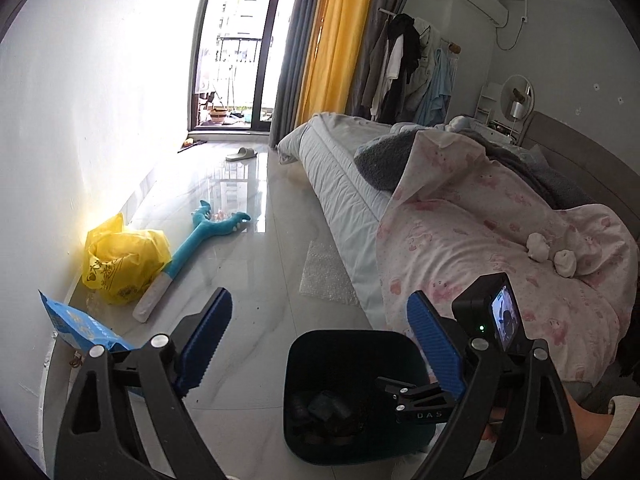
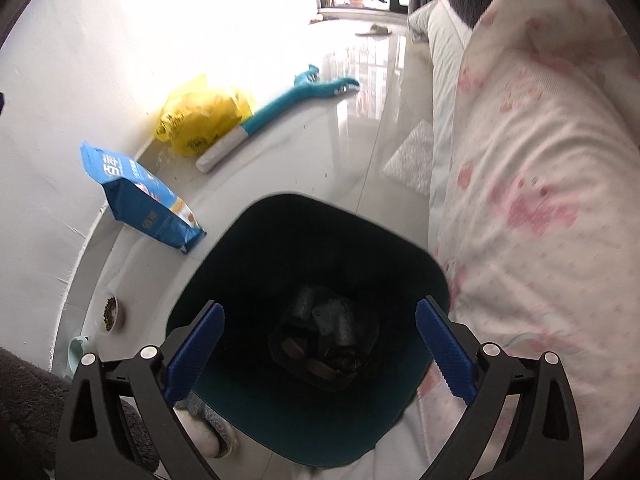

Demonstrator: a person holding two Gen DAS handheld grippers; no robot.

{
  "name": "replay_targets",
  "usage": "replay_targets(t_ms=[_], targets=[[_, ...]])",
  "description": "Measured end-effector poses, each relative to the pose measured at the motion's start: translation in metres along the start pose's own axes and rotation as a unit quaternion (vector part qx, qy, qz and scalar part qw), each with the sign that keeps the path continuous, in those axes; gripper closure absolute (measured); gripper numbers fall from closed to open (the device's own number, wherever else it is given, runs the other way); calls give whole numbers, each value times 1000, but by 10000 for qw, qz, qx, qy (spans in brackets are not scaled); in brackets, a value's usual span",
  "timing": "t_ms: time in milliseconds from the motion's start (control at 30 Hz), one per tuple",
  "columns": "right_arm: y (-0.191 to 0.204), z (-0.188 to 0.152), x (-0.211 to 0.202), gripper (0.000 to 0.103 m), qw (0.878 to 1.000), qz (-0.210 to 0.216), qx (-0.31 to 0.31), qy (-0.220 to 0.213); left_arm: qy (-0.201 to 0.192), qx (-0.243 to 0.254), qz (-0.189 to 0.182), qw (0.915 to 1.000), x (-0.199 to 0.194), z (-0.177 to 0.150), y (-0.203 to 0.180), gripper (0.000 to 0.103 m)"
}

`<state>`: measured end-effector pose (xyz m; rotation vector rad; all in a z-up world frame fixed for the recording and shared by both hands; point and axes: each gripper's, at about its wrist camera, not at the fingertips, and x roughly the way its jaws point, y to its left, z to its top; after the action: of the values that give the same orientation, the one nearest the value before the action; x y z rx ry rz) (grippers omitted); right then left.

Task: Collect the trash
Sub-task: 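Open the right tool to drop the bubble wrap into the bin, then move both tools back over the bed toward the white socks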

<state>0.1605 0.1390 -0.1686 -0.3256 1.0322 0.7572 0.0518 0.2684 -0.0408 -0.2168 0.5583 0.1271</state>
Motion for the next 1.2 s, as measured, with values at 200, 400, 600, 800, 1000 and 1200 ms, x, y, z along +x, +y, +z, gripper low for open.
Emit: replay_targets(t_ms=[200, 400, 600, 800, 1000, 1200], targets=[[-10, 6, -36, 4, 9980, -192, -168, -583, -283, 83, -209, 9993, -11, 15, -25, 10], [-31, 7, -73, 3, 9916, -333, -226, -1233, -453, 248, -415, 9978, -9, 27, -56, 9], [-54, 4, -108, 3, 9824, -520, -244, -1778, -466, 286, -583, 9968, 2, 34, -85, 8], [-83, -6, -136, 3, 9750, -803, -190, -2061, -409, 360, -780, 9955, 16, 38, -119, 7], [-121, -21, -160, 3, 9678, -1150, 71, -2237, -426, 380, -853, 9947, 28, 41, -150, 7], [-161, -40, -176, 3, 9619, -1476, 480, -2252, -406, 333, -896, 9946, 40, 44, -172, 7]])
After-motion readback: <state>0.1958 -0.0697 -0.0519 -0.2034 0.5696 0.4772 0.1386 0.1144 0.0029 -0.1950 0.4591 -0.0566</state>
